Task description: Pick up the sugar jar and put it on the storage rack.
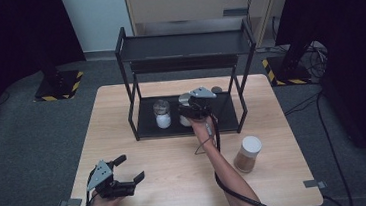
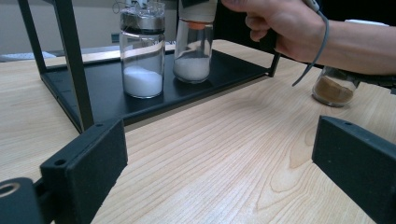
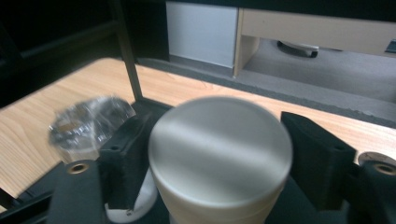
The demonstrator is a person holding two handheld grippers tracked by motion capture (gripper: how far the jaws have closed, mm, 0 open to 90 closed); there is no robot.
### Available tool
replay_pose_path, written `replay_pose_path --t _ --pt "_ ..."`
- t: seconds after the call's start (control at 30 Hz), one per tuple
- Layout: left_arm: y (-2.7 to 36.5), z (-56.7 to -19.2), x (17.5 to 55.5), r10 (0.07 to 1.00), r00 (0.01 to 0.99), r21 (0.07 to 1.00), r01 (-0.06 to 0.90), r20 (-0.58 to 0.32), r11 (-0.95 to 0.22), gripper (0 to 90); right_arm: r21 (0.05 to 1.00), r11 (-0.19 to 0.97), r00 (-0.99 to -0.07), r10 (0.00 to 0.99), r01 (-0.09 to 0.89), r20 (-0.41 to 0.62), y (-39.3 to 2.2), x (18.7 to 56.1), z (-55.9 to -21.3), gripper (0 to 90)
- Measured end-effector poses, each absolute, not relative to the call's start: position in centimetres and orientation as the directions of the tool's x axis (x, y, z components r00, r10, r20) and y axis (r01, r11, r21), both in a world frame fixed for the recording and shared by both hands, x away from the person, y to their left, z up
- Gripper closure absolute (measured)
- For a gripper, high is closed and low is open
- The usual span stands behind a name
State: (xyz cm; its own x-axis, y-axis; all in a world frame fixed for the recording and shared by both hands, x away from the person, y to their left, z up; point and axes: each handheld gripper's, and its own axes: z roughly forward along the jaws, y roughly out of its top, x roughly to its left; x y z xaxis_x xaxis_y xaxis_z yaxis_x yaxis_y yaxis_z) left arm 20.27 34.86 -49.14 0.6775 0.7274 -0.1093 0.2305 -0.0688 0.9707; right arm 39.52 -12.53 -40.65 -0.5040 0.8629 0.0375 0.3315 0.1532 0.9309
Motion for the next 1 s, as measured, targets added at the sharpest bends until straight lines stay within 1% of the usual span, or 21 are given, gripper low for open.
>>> replay_pose_path --t 0.13,0.23,0.4,0.83,1.0 --pt "34.8 -49.1 20.3 0.727 0.678 0.971 0.231 -0.109 -0.070 2.0 0.941 0.144 -0.504 0.863 0.306 0.032 -12.6 39.3 -40.0 17.6" --pt "34.8 -49.1 20.3 0.727 0.678 0.970 0.231 -0.108 -0.071 2.0 0.949 0.131 -0.514 0.857 0.286 0.037 -12.8 38.9 -39.4 14.6" --pt "34.8 -49.1 20.3 0.725 0.680 0.971 0.230 -0.109 -0.070 2.0 0.956 0.141 -0.541 0.841 0.258 0.022 -13.1 38.4 -38.2 10.1" --pt "34.7 -49.1 20.4 0.720 0.686 0.969 0.233 -0.107 -0.078 1.9 0.962 0.184 -0.663 0.749 0.203 -0.003 -14.6 35.5 -33.7 8.7" --pt "34.7 -49.1 20.5 0.717 0.689 0.969 0.234 -0.108 -0.078 1.9 0.965 0.189 -0.708 0.706 0.184 -0.003 -15.9 34.4 -32.1 8.4"
